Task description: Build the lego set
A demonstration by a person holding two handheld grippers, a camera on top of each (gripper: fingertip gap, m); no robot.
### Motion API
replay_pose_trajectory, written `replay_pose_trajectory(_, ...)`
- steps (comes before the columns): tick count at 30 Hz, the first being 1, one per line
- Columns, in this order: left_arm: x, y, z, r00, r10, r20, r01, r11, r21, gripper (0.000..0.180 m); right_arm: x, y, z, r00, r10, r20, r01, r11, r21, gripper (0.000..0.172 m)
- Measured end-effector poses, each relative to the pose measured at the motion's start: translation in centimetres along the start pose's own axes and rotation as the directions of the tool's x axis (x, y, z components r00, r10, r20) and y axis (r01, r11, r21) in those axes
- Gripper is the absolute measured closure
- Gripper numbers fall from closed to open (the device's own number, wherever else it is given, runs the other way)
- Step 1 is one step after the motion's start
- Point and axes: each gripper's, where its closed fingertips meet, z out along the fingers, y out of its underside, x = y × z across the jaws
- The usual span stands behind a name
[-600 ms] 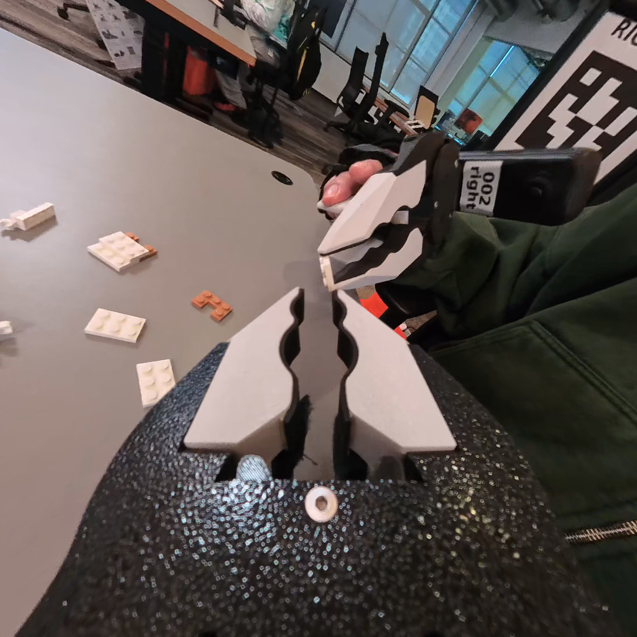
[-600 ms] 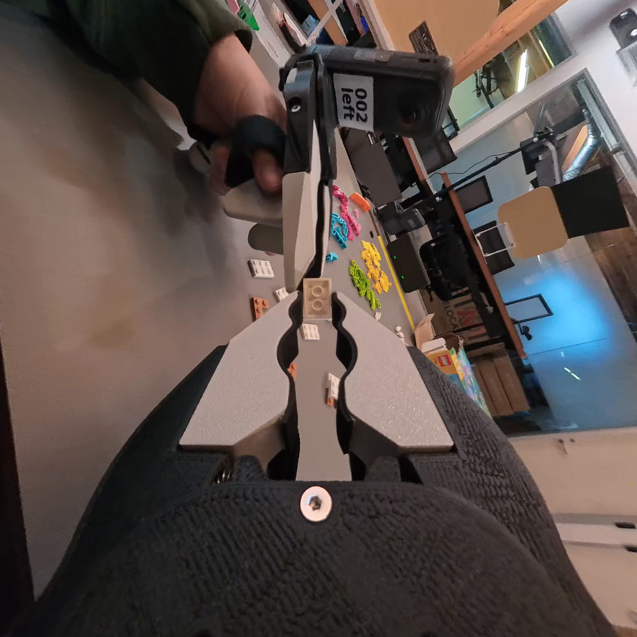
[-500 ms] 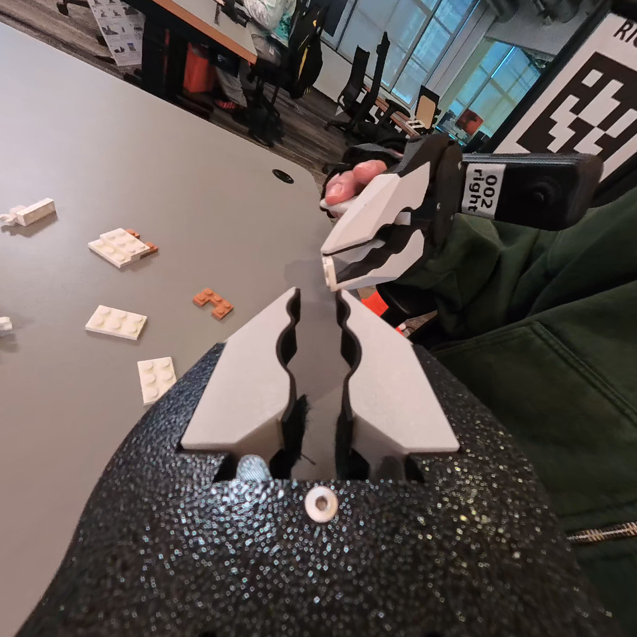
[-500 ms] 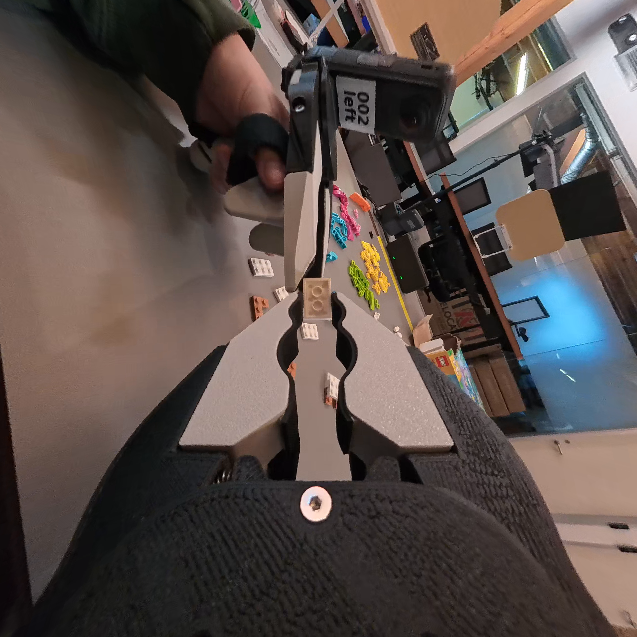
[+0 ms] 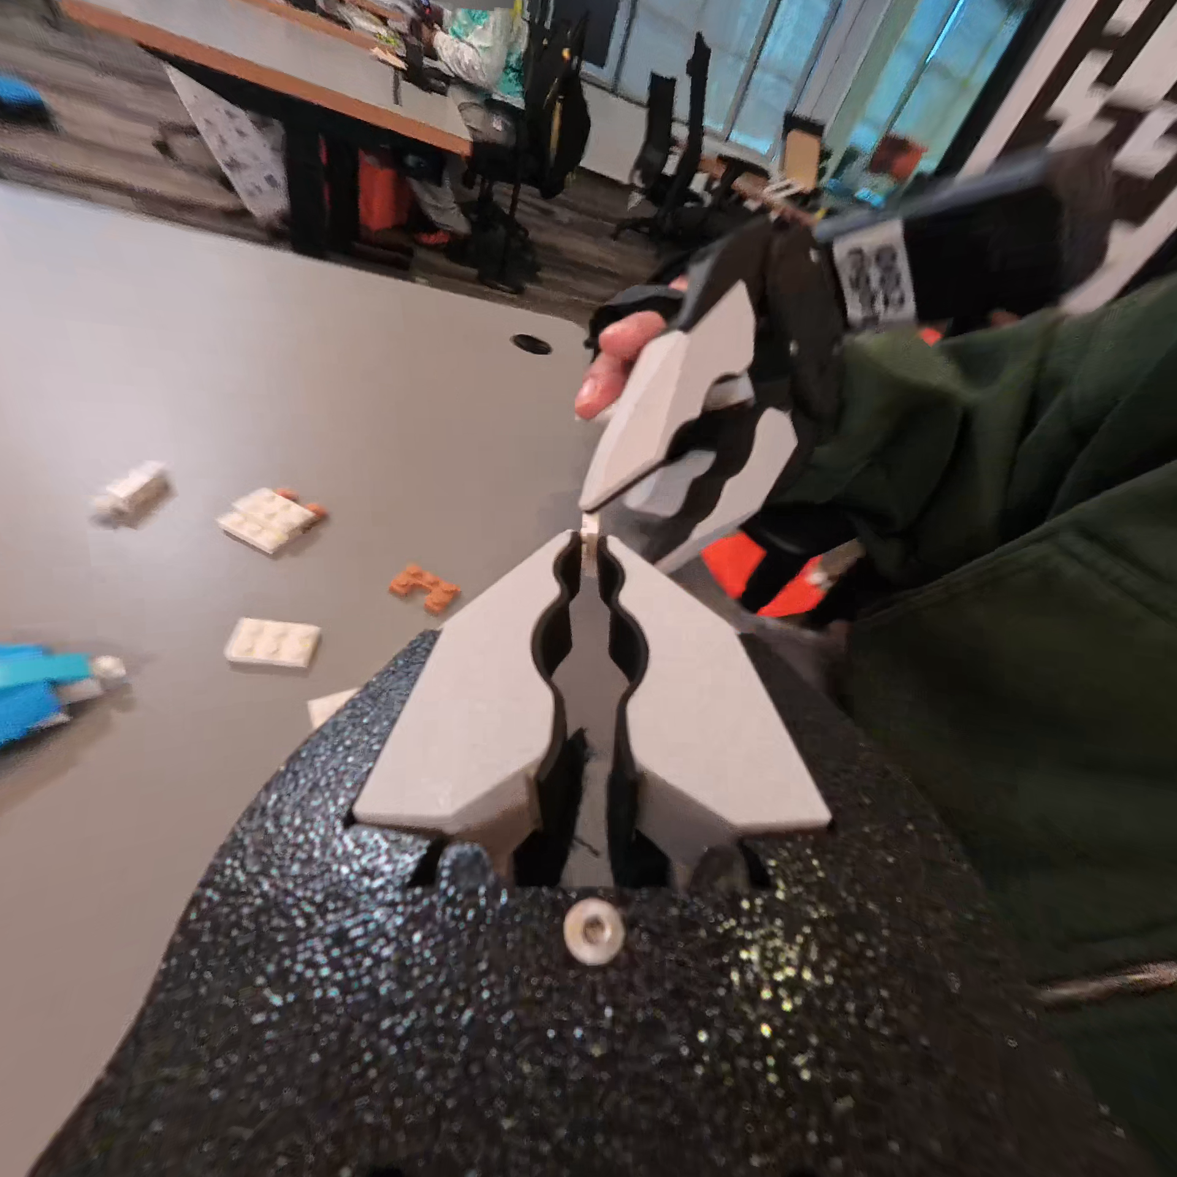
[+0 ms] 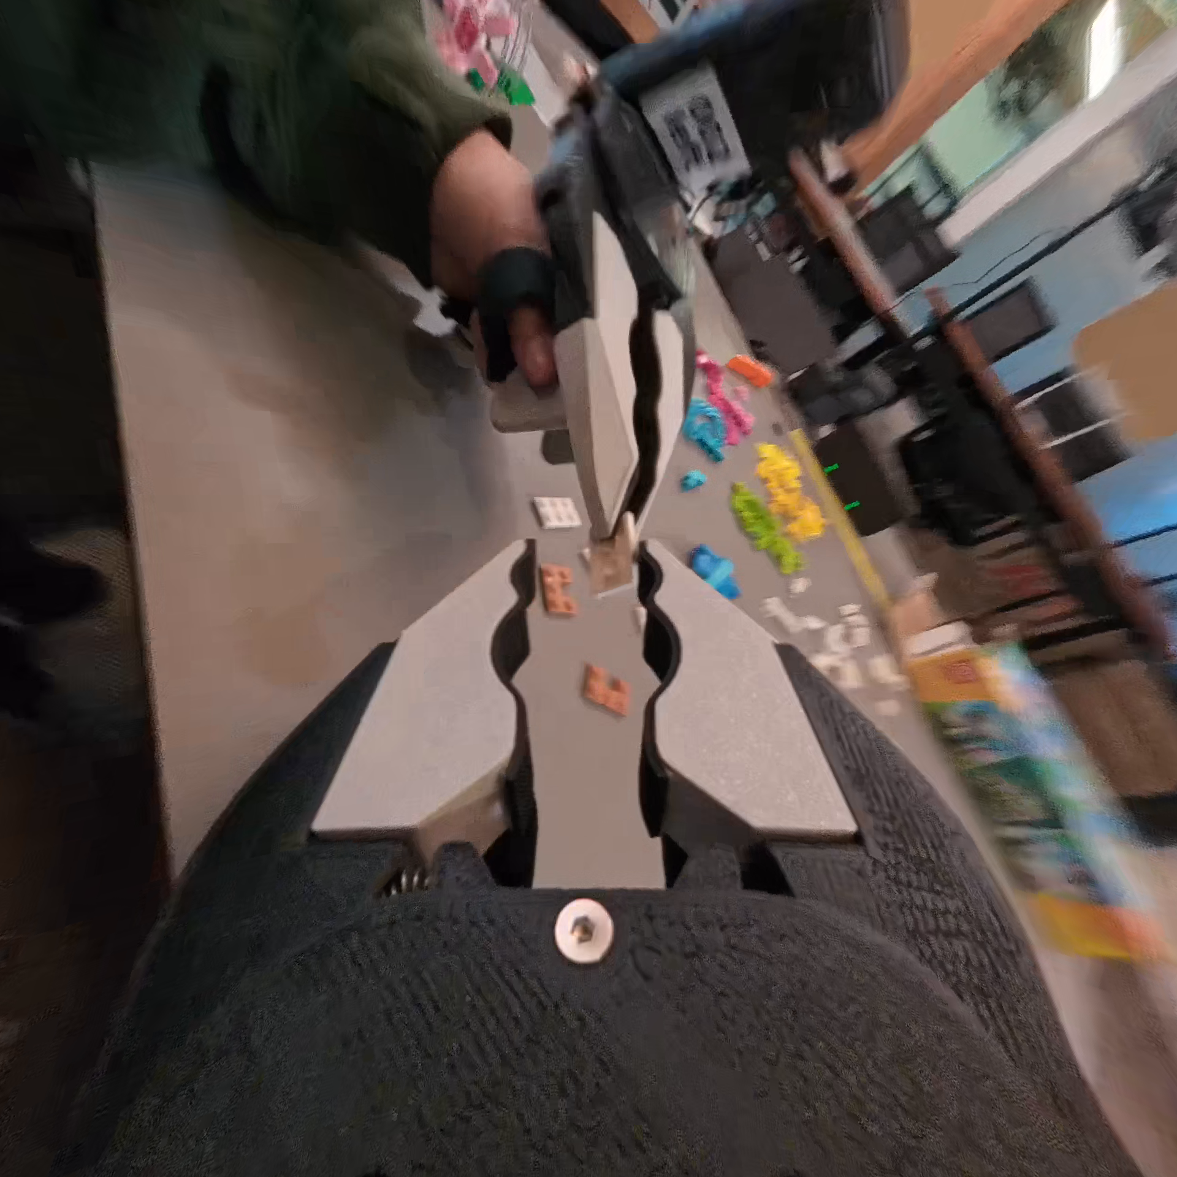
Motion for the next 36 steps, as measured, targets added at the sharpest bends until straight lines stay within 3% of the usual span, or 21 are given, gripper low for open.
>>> replay_pose_trajectory(1,-0.1,-0.1,-0.1,0.996,0.081,0.036,-0.081,0.997,-0.002,0.178,-0.1,0.3,0.0,0.992,0.113,0.047,-0.114,0.993,0.012,0.133)
replay_pose_trajectory(4,0.2,-0.8,-0.3,0.939,0.327,0.106,-0.328,0.945,-0.006,0.178,-0.3,0.8,-0.4,0.878,0.434,0.202,-0.450,0.892,0.040,0.129)
replay_pose_trajectory(7,0.7,-1.1,-0.3,0.805,0.568,0.169,-0.570,0.820,-0.040,0.178,-0.2,-0.4,-1.2,0.592,0.686,0.422,-0.772,0.633,0.055,0.131)
replay_pose_trajectory(9,0.7,-1.0,-0.1,0.689,0.694,0.208,-0.693,0.715,-0.094,0.178,0.3,-0.3,-1.2,0.438,0.768,0.467,-0.873,0.487,0.019,0.132)
replay_pose_trajectory(10,0.8,-0.8,0.1,0.635,0.743,0.212,-0.738,0.664,-0.117,0.178,0.3,0.2,-1.0,0.394,0.796,0.459,-0.893,0.450,-0.014,0.132)
replay_pose_trajectory(13,1.2,-0.3,0.7,0.539,0.818,0.198,-0.807,0.570,-0.157,0.178,-0.4,0.4,-0.7,0.299,0.820,0.489,-0.921,0.382,-0.077,0.135)
replay_pose_trajectory(20,1.4,0.3,1.2,0.503,0.847,0.171,-0.829,0.528,-0.181,0.178,-0.8,-0.3,-1.0,0.217,0.806,0.550,-0.938,0.328,-0.110,0.144)
replay_pose_trajectory(22,1.6,0.2,1.2,0.490,0.855,0.172,-0.838,0.516,-0.178,0.178,-0.7,-0.2,-1.0,0.216,0.808,0.548,-0.939,0.325,-0.110,0.153)
replay_pose_trajectory(27,1.7,0.0,1.2,0.473,0.859,0.194,-0.845,0.505,-0.175,0.178,-0.8,-0.3,-1.2,0.246,0.801,0.546,-0.929,0.356,-0.104,0.155)
replay_pose_trajectory(29,1.2,-0.9,1.0,0.474,0.835,0.279,-0.833,0.528,-0.167,0.161,-0.6,0.1,-1.3,0.282,0.803,0.525,-0.918,0.385,-0.094,0.155)
replay_pose_trajectory(31,0.0,-1.5,0.5,0.481,0.807,0.342,-0.804,0.561,-0.194,0.148,0.1,1.8,-1.0,0.391,0.827,0.404,-0.887,0.455,-0.074,0.155)
replay_pose_trajectory(33,-0.9,-2.2,-0.4,0.488,0.775,0.402,-0.774,0.597,-0.210,0.148,1.0,5.1,-0.6,0.565,0.804,0.185,-0.803,0.588,-0.102,0.155)
replay_pose_trajectory(36,-2.8,-3.7,-2.4,0.406,0.743,0.533,-0.755,0.601,-0.262,0.159,1.6,9.1,-0.9,0.744,0.665,-0.057,-0.655,0.710,-0.258,0.155)
